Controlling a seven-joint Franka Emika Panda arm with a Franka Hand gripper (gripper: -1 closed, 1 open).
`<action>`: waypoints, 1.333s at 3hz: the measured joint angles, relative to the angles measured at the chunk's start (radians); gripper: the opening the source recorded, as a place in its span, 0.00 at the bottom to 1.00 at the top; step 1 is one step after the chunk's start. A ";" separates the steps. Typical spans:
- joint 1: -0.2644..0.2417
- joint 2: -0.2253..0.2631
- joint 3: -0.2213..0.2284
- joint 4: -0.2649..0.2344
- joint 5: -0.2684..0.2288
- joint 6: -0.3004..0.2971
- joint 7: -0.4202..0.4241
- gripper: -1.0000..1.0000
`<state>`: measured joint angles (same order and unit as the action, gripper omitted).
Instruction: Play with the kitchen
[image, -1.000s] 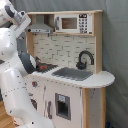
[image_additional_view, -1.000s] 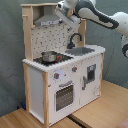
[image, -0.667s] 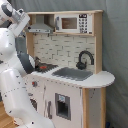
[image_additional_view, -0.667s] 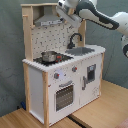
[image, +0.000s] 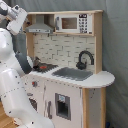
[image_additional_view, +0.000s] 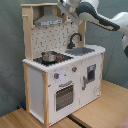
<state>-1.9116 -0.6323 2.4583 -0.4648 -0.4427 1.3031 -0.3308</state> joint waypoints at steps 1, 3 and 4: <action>0.024 -0.006 0.001 0.000 -0.089 0.034 -0.037 1.00; 0.038 -0.057 0.001 -0.002 -0.241 0.202 -0.082 1.00; 0.025 -0.089 0.001 -0.003 -0.294 0.303 -0.100 1.00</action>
<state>-1.8869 -0.7208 2.4589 -0.4675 -0.7369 1.6066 -0.4306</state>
